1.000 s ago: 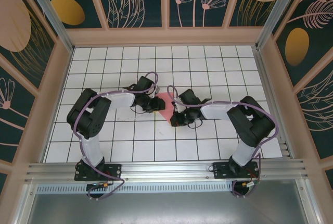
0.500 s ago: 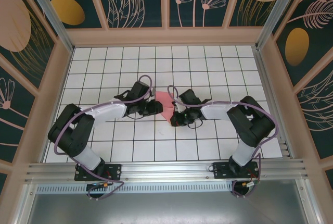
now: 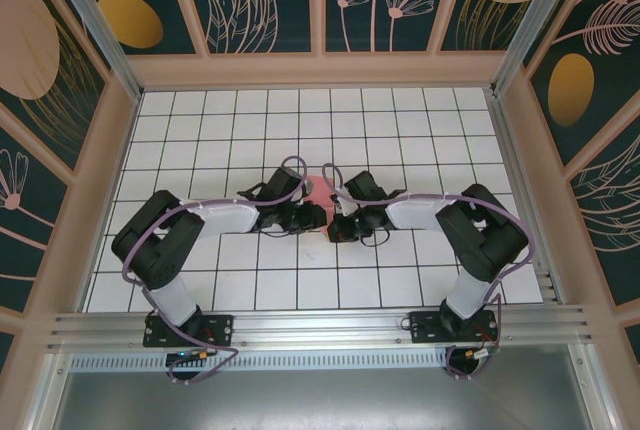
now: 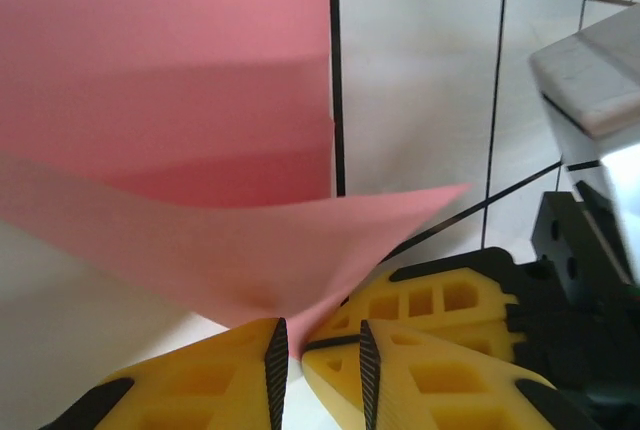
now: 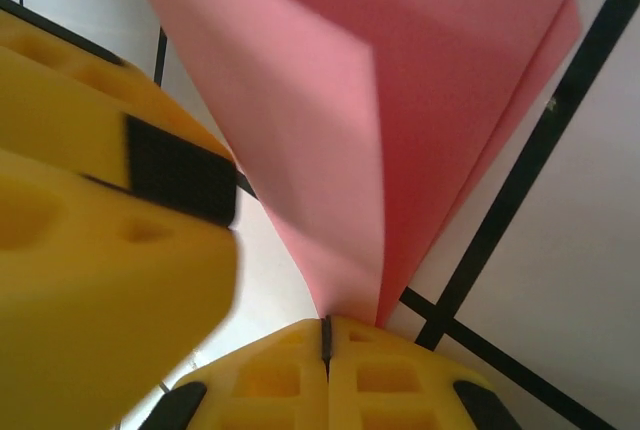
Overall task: Fold a paper plane with a square sheet of paper (fold left side to right side)
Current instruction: Third fold the triangle at the center of the table.
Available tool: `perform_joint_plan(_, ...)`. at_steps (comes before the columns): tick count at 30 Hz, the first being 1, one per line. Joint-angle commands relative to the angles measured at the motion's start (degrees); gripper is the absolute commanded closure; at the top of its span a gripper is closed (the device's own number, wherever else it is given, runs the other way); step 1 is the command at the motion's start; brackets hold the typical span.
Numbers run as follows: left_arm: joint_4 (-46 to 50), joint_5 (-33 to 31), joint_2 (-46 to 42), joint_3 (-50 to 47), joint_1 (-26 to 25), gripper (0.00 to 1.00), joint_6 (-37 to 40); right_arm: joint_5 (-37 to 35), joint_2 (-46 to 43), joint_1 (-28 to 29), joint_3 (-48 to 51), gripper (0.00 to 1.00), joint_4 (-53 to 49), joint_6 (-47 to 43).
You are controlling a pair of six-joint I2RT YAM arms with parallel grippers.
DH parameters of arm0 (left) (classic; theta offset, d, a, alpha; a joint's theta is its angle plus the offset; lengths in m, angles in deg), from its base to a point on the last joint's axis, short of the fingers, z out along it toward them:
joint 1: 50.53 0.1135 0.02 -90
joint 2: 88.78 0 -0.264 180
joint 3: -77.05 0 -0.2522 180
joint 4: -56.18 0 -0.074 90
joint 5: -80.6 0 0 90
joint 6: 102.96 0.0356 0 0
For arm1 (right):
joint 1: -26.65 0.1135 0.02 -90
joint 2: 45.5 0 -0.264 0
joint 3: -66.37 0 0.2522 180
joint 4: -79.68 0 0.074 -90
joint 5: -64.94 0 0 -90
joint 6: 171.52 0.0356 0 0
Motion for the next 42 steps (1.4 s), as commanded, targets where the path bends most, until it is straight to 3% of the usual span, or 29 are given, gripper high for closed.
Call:
perform_joint_plan(1,-3.62,2.24,1.77,-0.55,-0.94,0.71,-2.43,-5.06,4.35,0.02,1.42,1.00,-5.73,-0.81)
perform_joint_plan(7,-4.40,2.45,2.73,-1.15,-1.06,0.71,-3.12,-5.20,4.49,0.02,1.50,1.00,-5.74,-0.81)
perform_joint_plan(13,0.58,-3.34,4.04,-0.58,-1.07,0.72,-1.12,-5.70,4.60,0.02,1.50,1.00,-6.17,-0.72)
perform_joint_plan(20,0.59,-5.25,6.65,-0.30,-1.04,0.77,-0.93,-5.91,4.54,0.02,1.68,1.00,-6.18,-0.45)
perform_joint_plan(26,6.54,-11.62,7.03,2.97,-0.60,0.77,1.88,-7.20,4.70,0.02,1.77,1.00,-7.09,-0.41)
perform_joint_plan(42,7.13,-16.15,8.75,7.95,5.42,0.77,4.73,-8.39,5.05,0.29,2.06,1.00,-7.67,-0.27)
